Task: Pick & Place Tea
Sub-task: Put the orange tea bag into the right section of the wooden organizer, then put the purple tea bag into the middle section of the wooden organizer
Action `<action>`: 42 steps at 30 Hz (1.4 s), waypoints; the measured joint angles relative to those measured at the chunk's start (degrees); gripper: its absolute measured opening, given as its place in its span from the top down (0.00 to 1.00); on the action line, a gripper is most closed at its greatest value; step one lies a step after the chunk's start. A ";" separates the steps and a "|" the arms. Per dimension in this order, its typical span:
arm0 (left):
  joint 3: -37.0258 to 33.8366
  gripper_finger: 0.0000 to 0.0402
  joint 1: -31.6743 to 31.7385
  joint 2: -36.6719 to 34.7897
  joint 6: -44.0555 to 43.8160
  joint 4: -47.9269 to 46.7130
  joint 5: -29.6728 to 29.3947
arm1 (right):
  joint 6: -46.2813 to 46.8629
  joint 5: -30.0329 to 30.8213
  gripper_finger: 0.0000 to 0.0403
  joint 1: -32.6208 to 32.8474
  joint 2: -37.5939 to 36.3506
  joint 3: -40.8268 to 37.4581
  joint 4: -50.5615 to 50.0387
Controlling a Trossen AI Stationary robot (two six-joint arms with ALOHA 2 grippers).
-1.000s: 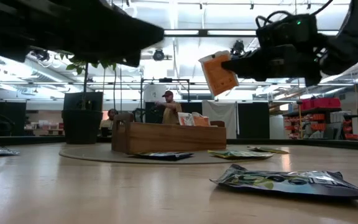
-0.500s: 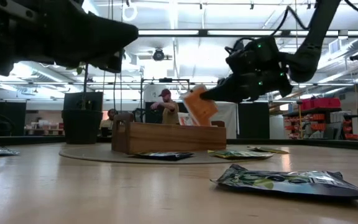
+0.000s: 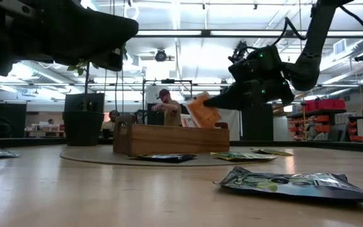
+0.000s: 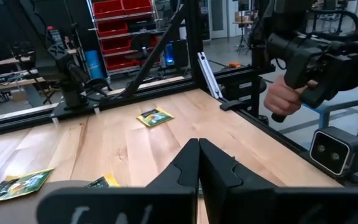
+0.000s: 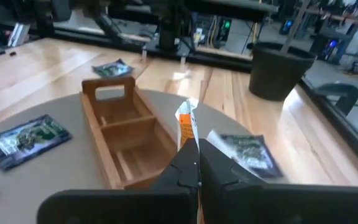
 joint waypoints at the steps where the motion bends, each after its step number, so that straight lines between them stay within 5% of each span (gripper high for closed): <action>1: 0.00 0.98 0.00 0.00 0.00 -0.01 -0.01 | -0.06 -0.02 1.00 0.00 0.26 -0.01 -0.12; 22: 0.00 0.98 0.11 0.02 -0.74 -0.01 0.01 | 0.66 1.75 0.91 1.42 0.85 3.08 -5.82; 42: 0.02 0.98 0.20 0.04 -0.88 -0.26 0.01 | -0.64 4.68 0.63 1.27 0.01 3.08 -7.90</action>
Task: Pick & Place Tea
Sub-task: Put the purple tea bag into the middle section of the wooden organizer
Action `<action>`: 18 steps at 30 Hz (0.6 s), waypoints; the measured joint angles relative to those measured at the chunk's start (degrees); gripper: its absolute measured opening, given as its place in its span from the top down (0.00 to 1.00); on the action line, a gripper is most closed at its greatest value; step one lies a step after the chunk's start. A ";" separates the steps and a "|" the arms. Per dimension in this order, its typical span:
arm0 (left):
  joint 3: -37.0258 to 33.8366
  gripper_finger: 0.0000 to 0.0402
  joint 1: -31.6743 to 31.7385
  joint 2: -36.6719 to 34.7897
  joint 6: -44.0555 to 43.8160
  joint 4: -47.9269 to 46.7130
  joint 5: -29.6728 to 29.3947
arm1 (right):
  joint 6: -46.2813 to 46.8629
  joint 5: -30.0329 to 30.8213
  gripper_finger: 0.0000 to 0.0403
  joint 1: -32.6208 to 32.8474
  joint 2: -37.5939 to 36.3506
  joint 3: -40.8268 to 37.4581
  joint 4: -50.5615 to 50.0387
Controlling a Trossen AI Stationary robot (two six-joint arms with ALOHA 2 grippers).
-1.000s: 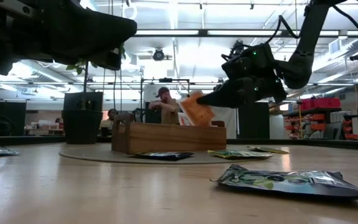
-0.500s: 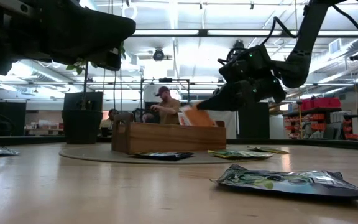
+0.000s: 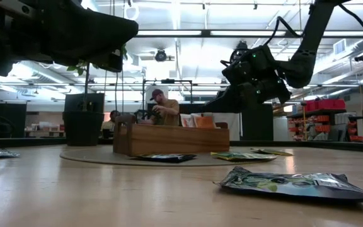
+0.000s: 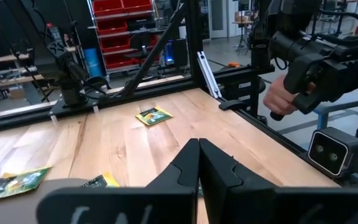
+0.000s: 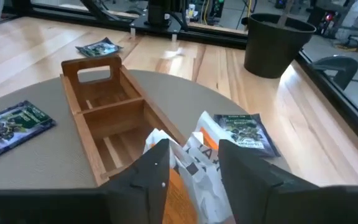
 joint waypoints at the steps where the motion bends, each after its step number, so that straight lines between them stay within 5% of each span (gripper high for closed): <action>1: 0.00 0.98 0.02 0.00 -0.40 -0.32 -0.02 | 0.31 -0.20 0.63 0.00 -0.19 0.00 0.00; 11: 0.00 0.98 2.10 0.02 -6.41 -1.65 -0.44 | 0.91 -6.00 0.69 0.02 -5.02 -0.68 0.02; 18: 0.00 0.98 3.46 0.02 -5.79 -0.08 -0.47 | 5.01 -10.65 0.73 0.15 -11.52 -7.69 10.44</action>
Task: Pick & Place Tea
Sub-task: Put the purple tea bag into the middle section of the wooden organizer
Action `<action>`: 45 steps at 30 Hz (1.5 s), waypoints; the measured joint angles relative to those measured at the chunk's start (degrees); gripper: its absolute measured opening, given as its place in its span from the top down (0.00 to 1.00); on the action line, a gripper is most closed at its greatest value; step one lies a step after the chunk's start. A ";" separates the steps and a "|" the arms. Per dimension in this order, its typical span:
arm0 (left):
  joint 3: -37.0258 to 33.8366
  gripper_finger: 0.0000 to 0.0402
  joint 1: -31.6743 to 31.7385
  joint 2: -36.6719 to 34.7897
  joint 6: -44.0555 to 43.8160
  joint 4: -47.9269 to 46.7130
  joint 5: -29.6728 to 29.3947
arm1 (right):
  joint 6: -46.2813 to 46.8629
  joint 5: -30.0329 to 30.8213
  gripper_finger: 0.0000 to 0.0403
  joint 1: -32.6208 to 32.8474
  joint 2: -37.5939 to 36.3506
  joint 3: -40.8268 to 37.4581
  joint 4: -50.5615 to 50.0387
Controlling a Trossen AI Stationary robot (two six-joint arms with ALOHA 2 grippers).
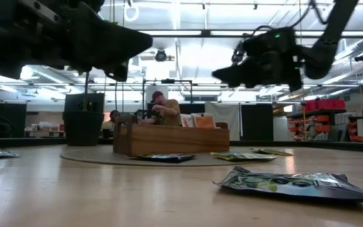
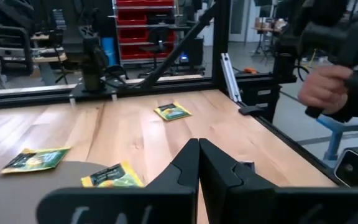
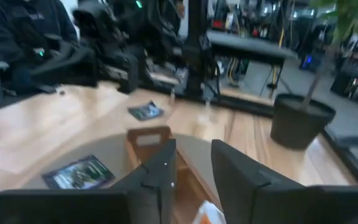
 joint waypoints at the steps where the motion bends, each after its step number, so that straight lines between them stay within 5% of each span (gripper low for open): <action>1: 0.00 0.98 0.00 0.00 0.69 0.00 0.01 | 0.48 -0.02 0.74 0.12 -1.09 -1.38 1.53; 9: -0.02 0.98 0.01 0.00 5.65 1.19 -0.01 | 5.44 0.02 0.81 2.90 -12.16 -12.11 10.77; 18: -0.02 0.98 -0.43 0.00 3.29 0.01 0.06 | 6.98 3.57 0.85 11.84 -21.04 -19.21 7.07; 28: -0.04 0.98 -1.01 0.00 1.09 -0.73 0.23 | 2.84 16.30 0.85 23.28 -21.71 -20.57 2.45; 45: -0.04 0.98 -1.04 -0.02 0.68 -3.72 0.21 | 3.82 23.15 0.85 31.98 -21.71 -20.57 0.48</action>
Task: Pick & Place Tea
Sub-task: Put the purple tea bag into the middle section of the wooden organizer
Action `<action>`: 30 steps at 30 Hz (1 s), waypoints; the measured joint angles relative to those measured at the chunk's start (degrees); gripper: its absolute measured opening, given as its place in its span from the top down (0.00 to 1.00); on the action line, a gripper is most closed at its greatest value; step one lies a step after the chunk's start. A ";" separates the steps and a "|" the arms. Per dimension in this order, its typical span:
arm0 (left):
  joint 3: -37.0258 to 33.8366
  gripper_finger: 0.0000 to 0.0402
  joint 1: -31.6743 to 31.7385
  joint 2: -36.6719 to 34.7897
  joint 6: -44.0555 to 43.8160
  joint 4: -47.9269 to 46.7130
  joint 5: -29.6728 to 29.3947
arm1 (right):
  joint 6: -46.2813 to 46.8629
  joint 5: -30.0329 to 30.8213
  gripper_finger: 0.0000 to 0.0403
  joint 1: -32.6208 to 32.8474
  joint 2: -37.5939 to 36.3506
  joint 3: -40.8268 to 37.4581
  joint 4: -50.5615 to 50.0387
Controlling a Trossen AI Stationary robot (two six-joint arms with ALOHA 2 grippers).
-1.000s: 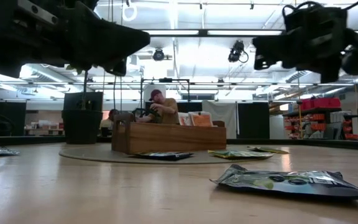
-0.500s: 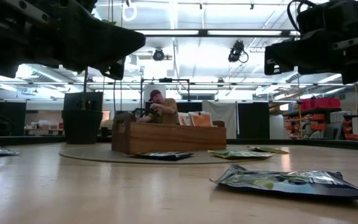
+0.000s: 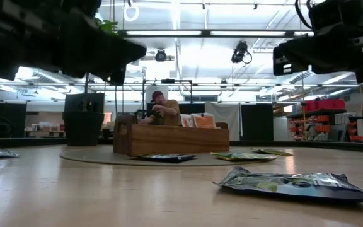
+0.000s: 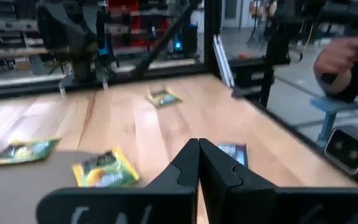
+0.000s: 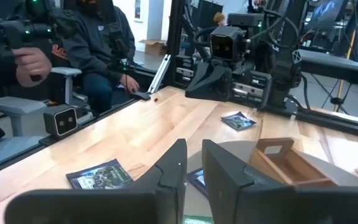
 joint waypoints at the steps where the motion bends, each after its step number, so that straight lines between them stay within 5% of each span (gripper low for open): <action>1: 0.00 0.98 0.00 0.00 0.02 -1.20 -0.05 | 0.02 0.48 0.85 0.39 0.02 0.00 -0.33; 13: 2.91 0.98 -0.28 -0.46 -2.87 -14.91 -2.65 | 0.43 3.45 0.85 2.18 0.02 0.00 -2.53; 22: 15.27 0.98 -2.01 -4.08 -9.31 -47.66 -3.17 | 0.91 3.45 0.85 2.16 0.02 0.00 -3.60; 30: 31.02 0.98 -5.51 -4.92 -25.47 -92.87 -6.40 | 0.33 3.45 0.85 2.16 0.02 0.00 -5.68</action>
